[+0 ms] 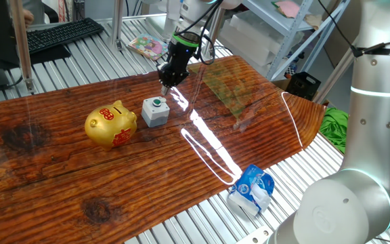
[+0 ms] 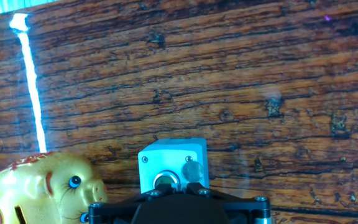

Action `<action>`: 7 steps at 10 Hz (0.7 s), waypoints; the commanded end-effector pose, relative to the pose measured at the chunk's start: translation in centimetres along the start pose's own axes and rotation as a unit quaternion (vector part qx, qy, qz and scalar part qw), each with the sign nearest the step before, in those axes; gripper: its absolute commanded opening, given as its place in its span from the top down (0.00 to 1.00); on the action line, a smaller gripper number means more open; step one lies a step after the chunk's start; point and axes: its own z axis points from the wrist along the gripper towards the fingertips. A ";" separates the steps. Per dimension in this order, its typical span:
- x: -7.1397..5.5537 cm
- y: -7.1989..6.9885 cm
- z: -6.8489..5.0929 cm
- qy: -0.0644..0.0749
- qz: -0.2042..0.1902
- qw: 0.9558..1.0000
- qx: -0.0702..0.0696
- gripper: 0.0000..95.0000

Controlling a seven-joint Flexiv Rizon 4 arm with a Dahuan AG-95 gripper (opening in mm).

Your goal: Drop coins into a piggy bank

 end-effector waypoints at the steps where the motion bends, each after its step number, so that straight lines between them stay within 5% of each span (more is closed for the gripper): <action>1: 0.0 0.0 0.0 -0.001 0.000 1.000 -0.001 1.00; 7: 0.0 0.1 -0.1 -0.009 -0.004 1.000 -0.001 1.00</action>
